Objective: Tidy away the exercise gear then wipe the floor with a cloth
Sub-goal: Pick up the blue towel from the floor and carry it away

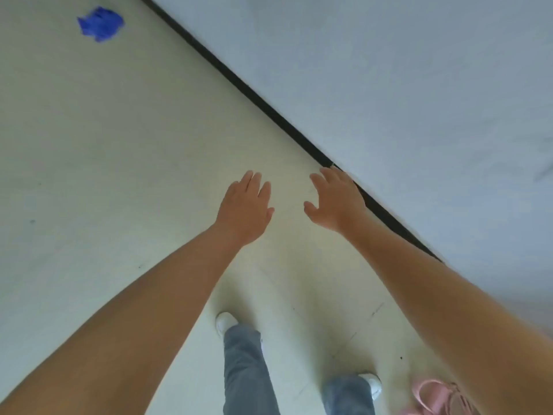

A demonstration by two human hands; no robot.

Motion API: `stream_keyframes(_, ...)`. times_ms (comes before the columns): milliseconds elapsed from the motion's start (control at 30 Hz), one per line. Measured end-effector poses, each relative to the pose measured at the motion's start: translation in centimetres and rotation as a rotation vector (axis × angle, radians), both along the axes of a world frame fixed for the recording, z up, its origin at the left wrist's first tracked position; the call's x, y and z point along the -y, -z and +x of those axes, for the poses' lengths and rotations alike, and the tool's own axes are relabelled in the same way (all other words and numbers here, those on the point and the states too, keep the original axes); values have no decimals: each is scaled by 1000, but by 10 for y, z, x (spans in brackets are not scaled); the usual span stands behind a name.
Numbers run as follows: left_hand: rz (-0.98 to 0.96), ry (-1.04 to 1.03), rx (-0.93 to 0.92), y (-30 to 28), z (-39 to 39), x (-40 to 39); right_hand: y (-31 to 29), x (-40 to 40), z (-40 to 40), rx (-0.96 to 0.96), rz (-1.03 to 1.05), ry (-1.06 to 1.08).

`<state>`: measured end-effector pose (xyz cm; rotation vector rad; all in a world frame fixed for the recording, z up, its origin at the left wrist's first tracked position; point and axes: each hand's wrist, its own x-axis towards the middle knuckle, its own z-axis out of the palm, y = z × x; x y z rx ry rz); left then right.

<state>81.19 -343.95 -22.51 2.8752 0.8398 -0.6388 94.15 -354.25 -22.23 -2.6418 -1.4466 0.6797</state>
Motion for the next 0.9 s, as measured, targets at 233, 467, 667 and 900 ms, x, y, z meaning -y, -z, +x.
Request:
stream_keyframes(233,-64,-326,-50,-17,-183,-188,-5,-216,-159,-122,-31,-155)
stream_keyframes(467,-47,-570,-14,-20,-277,-353,-7,-416,-230,-97,-12,-354)
stream_keyframes(667,-49,-646,9,-2,-280,-530,10,-607,-234,-56,-4,-414)
stream_keyframes(900,-95,-674,-26,-6,-278,-726,2,-816,-230,-73,-76,-442)
